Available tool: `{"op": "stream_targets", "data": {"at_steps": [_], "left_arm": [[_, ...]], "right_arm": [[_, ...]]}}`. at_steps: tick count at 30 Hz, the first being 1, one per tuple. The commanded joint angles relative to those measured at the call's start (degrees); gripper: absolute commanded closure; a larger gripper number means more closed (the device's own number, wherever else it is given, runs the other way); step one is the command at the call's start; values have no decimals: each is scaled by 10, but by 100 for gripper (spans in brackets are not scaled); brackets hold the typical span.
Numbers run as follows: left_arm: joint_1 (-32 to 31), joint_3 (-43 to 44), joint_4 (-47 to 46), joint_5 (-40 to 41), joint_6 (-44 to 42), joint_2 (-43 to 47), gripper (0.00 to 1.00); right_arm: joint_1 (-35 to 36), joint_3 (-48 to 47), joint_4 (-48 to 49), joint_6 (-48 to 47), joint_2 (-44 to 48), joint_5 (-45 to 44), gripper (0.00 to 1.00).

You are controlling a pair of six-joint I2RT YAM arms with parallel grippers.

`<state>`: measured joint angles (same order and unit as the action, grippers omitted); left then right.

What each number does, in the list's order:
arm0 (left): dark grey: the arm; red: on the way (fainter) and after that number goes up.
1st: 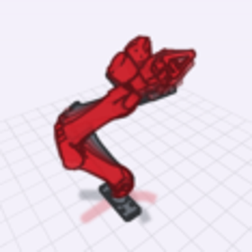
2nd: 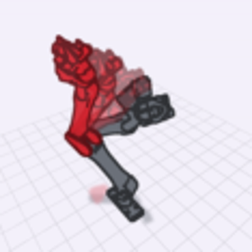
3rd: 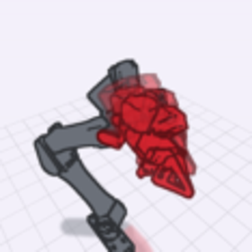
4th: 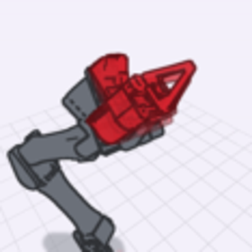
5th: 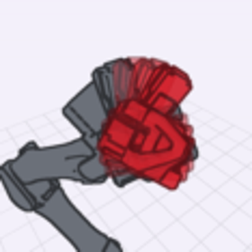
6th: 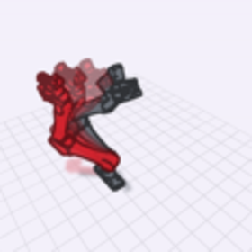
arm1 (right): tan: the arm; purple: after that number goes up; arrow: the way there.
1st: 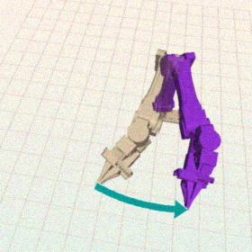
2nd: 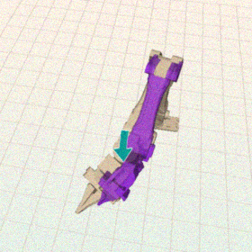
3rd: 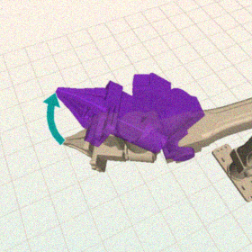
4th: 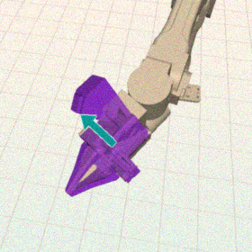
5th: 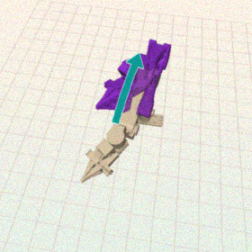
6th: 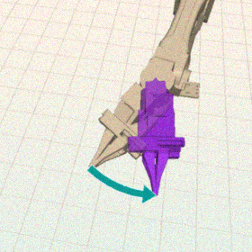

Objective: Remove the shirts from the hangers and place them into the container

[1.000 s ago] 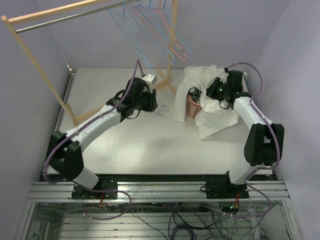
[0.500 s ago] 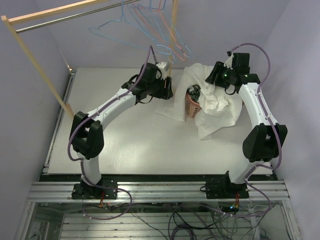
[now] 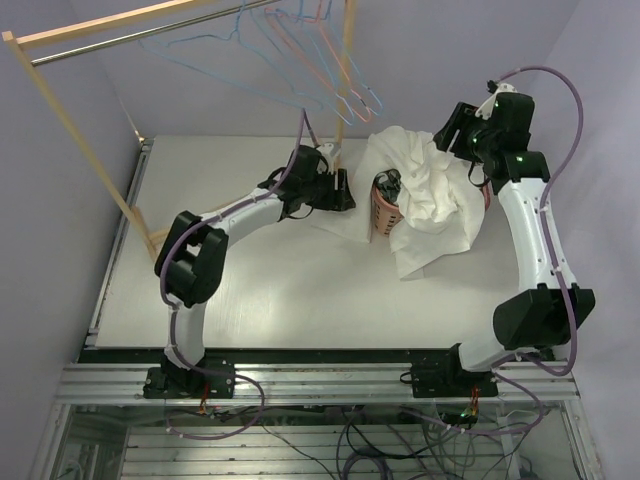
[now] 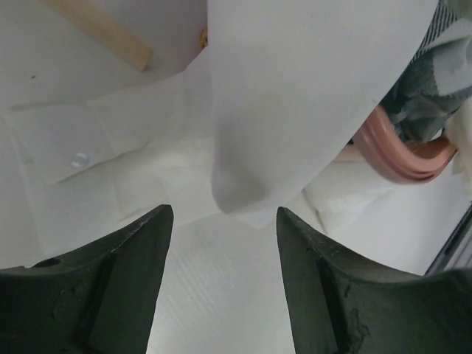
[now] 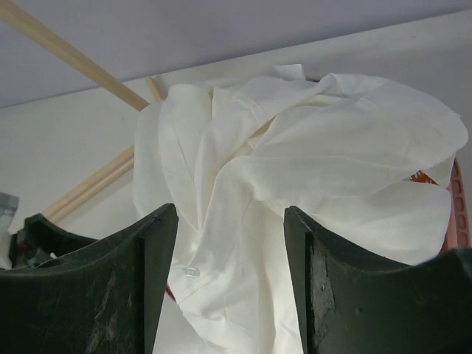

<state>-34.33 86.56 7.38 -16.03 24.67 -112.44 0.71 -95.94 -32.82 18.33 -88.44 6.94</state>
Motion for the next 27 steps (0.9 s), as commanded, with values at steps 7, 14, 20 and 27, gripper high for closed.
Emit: {"op": "stream_targets", "data": {"at_steps": [7,14,20,27], "left_arm": [[0,-8,-226,-103,180,-102,33],[0,-3,-209,-105,158,-68,93],[0,18,-113,-66,68,19,93],[-10,115,-151,-97,122,10,93]], "right_arm": [[-6,9,-16,-20,50,-70,40],[-10,29,-3,-10,76,-137,39],[-15,54,28,20,83,-162,39],[-17,67,51,44,83,-172,39]]}}
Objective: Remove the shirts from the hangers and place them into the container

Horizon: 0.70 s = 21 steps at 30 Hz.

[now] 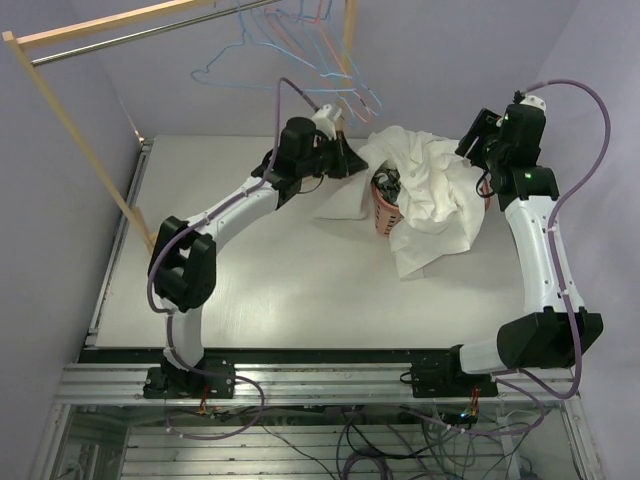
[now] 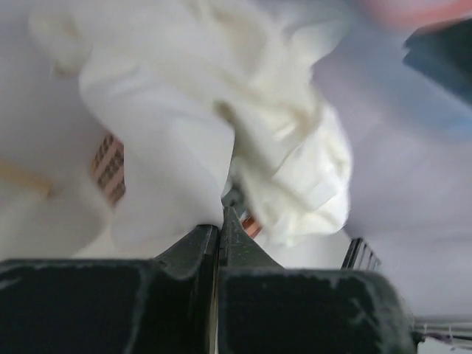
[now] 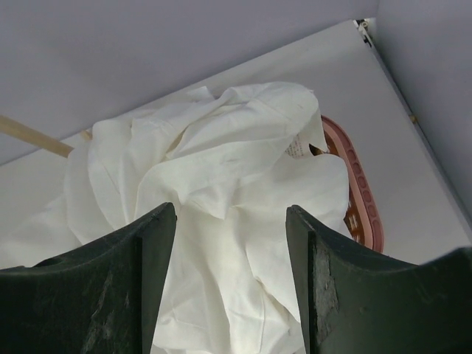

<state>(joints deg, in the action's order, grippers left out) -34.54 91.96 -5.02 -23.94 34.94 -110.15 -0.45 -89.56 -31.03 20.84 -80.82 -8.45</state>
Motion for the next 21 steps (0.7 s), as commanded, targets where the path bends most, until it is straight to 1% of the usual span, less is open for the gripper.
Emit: {"op": "stream_targets", "data": {"at_steps": [1,7,10,14,17,21], "left_arm": [[-12,82,-32,-24,27,-24,93],[-48,215,-35,-43,55,-112,93],[-62,240,-46,-41,70,-137,93],[-80,277,-38,-31,69,-165,93],[-92,323,-29,-21,65,-200,93],[-105,368,-35,-11,73,-272,93]], "right_arm": [[-6,5,35,19,8,-19,39],[-7,20,35,11,38,-65,39],[-8,34,35,3,66,-111,39],[-10,50,32,-3,103,-161,38],[-11,62,27,-8,117,-164,38],[-11,71,7,-5,121,-149,38]]}}
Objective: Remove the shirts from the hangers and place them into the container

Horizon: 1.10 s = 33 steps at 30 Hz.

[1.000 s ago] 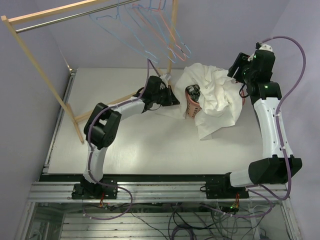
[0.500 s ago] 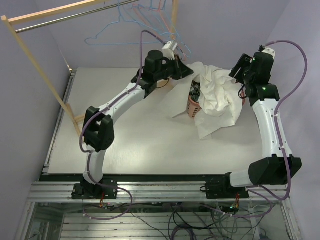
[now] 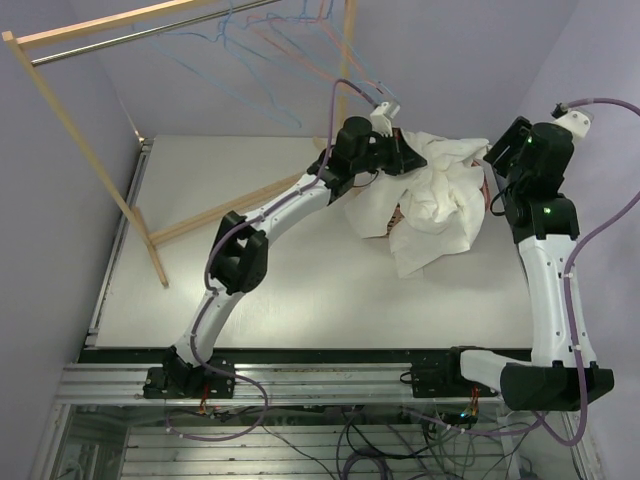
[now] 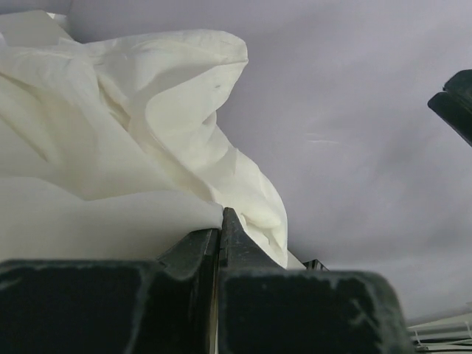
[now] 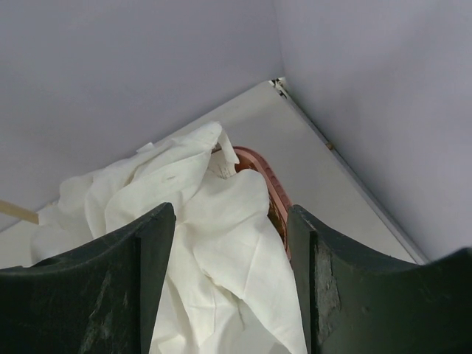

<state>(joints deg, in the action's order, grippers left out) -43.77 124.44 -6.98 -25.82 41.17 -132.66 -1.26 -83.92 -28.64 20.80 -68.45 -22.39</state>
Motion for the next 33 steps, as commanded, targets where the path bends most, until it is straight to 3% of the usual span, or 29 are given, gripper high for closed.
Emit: {"op": "stream_targets", "data": {"at_steps": [1,8,10,17,27,33], "left_arm": [[-15,54,-12,7,12,-64,93],[-25,40,91,35,-38,-114,93],[-25,35,140,45,-58,-113,89],[-25,2,197,50,-99,-70,57],[-25,-26,218,62,-168,43,25],[-24,-84,213,66,-213,128,23]], "right_arm": [[-2,15,-24,-4,-3,-6,38],[-3,17,-43,1,0,23,38],[-3,17,-43,1,0,29,38],[-3,11,-39,6,-20,61,37],[-3,-8,-62,15,-62,129,35],[-2,-16,-127,-7,-63,152,31]]}}
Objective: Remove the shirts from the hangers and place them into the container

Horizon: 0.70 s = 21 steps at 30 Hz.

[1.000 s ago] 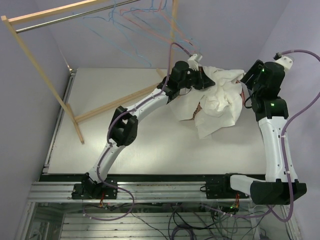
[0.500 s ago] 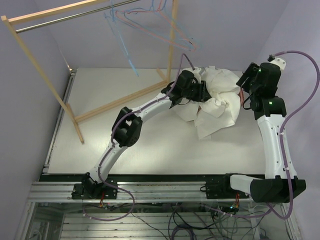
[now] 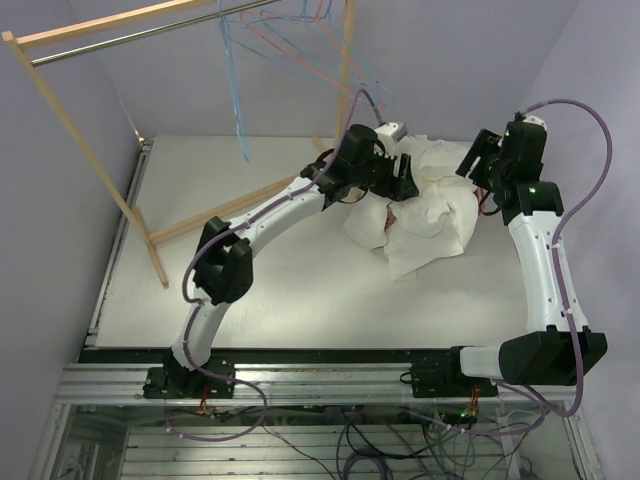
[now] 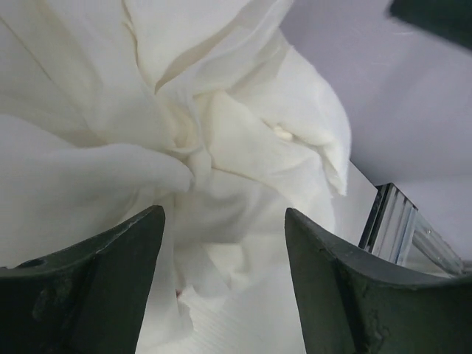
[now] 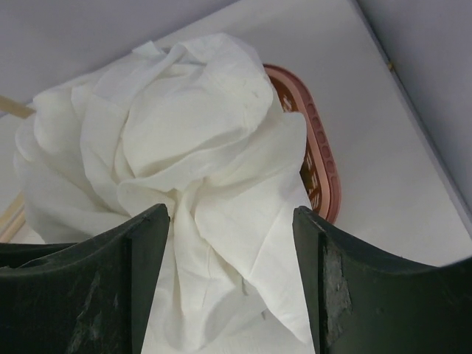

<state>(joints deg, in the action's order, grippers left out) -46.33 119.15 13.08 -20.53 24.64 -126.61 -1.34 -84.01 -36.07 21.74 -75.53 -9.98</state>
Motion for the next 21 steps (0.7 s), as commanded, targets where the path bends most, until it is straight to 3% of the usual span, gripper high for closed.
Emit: {"op": "stream_targets", "data": {"at_steps": [1,7,12,14,15,17,19,20,21], "left_arm": [[1,-46,18,18,-57,82,23],[1,-214,19,118,-140,226,33],[2,-304,33,250,-210,309,34],[6,-318,40,272,-223,318,33],[7,-321,43,275,-225,318,33],[9,-321,48,270,-225,315,33],[9,-319,50,255,-221,310,33],[10,-318,50,249,-218,309,33],[9,-319,48,243,-213,309,34]], "right_arm": [[-2,-9,-66,-19,12,40,31],[-2,103,-92,4,91,132,36],[-1,200,-101,22,159,192,53],[-1,243,-107,21,175,189,54],[-1,259,-106,20,178,186,51],[-1,308,-96,22,180,185,37],[-1,352,-77,28,179,198,9],[-1,369,-68,32,178,204,1],[-1,386,-53,41,178,215,0]]}}
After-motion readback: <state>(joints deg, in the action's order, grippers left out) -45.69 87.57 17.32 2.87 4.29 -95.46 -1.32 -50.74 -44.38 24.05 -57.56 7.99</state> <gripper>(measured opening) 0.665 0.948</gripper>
